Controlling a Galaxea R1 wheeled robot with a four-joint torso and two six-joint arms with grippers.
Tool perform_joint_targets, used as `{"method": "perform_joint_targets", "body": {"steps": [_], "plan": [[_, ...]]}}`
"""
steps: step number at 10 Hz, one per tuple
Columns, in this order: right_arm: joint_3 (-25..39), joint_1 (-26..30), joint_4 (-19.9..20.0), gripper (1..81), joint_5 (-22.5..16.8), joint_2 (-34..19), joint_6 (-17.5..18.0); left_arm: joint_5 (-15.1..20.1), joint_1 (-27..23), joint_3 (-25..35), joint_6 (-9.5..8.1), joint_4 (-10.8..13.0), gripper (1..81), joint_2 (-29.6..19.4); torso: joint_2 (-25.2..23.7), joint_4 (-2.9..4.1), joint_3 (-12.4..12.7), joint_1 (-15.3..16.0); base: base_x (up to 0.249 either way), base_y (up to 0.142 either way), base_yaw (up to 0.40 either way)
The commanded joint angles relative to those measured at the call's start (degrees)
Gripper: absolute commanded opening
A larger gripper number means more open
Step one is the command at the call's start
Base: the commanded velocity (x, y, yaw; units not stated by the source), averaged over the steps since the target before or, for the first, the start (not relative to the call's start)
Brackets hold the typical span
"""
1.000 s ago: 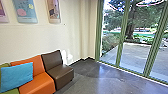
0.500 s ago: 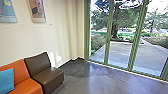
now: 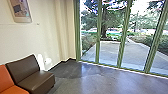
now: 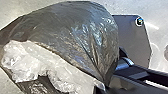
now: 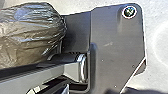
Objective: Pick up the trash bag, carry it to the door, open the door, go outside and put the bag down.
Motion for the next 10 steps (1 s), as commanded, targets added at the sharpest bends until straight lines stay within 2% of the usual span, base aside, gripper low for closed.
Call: {"method": "perform_joint_targets", "body": {"steps": [1,10], "plan": [[-0.3,3.3,-0.6,81.1,-3.2,0.1,-0.2,3.4,-3.8,0.1,0.46,0.4,1.0,0.2,0.0,0.00,0.0,0.0,0.000,0.000,-0.257],[-0.6,3.6,-0.7,81.1,-3.2,0.2,-0.2,3.4,-3.8,0.1,0.37,0.8,1.0,0.2,0.0,0.00,0.0,0.0,0.000,0.000,-0.251]]}}
